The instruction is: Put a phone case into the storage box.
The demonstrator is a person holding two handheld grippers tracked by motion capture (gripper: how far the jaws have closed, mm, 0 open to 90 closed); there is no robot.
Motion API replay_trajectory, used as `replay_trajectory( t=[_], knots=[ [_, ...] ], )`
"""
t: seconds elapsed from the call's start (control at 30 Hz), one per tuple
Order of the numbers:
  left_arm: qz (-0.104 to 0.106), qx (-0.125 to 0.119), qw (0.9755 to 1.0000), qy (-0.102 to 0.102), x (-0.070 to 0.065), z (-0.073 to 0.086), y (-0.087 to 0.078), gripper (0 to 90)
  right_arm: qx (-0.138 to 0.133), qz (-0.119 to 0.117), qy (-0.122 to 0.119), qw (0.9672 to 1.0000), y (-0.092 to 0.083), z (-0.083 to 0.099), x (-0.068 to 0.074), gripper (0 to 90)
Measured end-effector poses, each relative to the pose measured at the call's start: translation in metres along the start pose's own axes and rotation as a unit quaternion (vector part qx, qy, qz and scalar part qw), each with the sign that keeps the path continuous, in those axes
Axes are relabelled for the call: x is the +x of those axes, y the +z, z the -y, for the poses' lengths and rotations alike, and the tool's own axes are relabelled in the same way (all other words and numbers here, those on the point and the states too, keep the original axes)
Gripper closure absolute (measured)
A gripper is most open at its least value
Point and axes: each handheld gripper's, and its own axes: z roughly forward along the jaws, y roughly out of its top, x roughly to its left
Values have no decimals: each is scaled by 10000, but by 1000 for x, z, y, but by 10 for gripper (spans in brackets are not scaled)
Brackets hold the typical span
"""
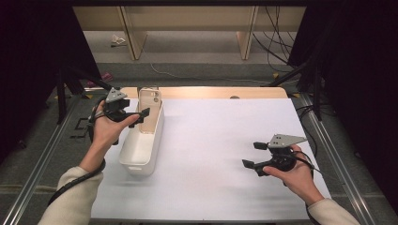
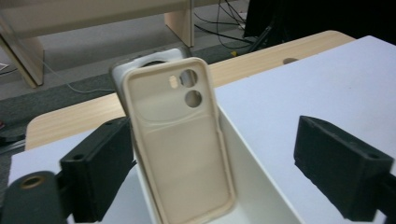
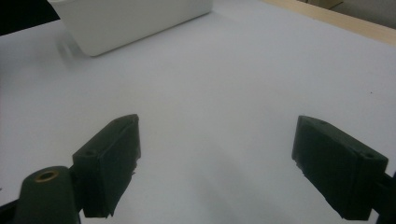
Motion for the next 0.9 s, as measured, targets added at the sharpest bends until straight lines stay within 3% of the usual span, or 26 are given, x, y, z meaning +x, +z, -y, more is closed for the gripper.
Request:
replay_trajectory(
  t=[0.27, 0.9],
  knots=[
    [222, -62, 9997, 30, -14, 13, -10, 47, -14, -1, 3, 10000, 0, 0, 0, 163],
    [415, -172, 9985, 297, -39, 29, -24, 30, -12, 0, 1, 10000, -1, -1, 0, 163]
  ],
)
